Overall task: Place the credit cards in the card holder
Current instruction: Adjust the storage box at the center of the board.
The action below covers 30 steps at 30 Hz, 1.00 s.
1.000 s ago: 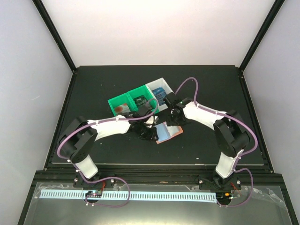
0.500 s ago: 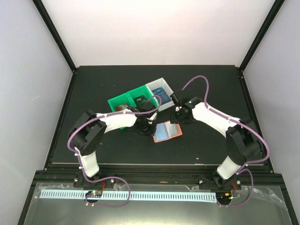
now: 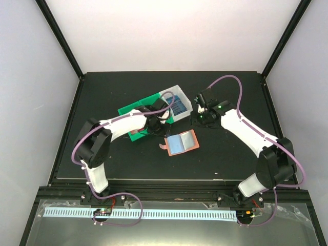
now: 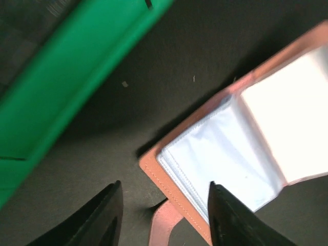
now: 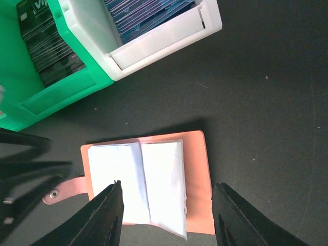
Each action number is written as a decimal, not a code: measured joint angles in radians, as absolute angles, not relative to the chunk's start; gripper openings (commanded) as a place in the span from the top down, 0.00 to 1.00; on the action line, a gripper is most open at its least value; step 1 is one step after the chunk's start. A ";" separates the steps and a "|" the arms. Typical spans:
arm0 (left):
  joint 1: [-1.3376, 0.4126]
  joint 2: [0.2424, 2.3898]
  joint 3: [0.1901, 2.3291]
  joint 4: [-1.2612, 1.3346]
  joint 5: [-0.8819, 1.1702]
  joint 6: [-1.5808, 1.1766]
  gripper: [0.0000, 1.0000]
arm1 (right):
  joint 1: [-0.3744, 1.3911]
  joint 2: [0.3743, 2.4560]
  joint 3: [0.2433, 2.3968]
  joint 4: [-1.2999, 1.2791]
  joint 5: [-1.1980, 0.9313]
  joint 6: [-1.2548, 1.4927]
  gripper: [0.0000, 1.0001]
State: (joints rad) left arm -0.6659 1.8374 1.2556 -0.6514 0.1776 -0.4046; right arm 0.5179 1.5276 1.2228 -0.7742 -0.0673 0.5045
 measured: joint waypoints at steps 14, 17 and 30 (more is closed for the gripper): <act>-0.551 1.697 1.344 -0.714 -0.172 -0.062 0.56 | 0.514 1.586 1.320 -0.833 -0.073 0.456 0.50; -0.545 1.702 1.322 -0.712 -0.253 0.001 0.60 | 0.514 1.616 1.349 -0.848 -0.073 0.442 0.50; -0.482 1.789 1.251 -0.712 -0.302 0.033 0.75 | 0.511 1.790 1.517 -0.917 -0.081 0.371 0.48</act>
State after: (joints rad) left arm -0.4816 1.7885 1.2514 -0.7124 -0.3019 0.0326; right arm 0.5114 1.7905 1.5173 -0.9169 -0.0807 0.3706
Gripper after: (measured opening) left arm 0.259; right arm 0.529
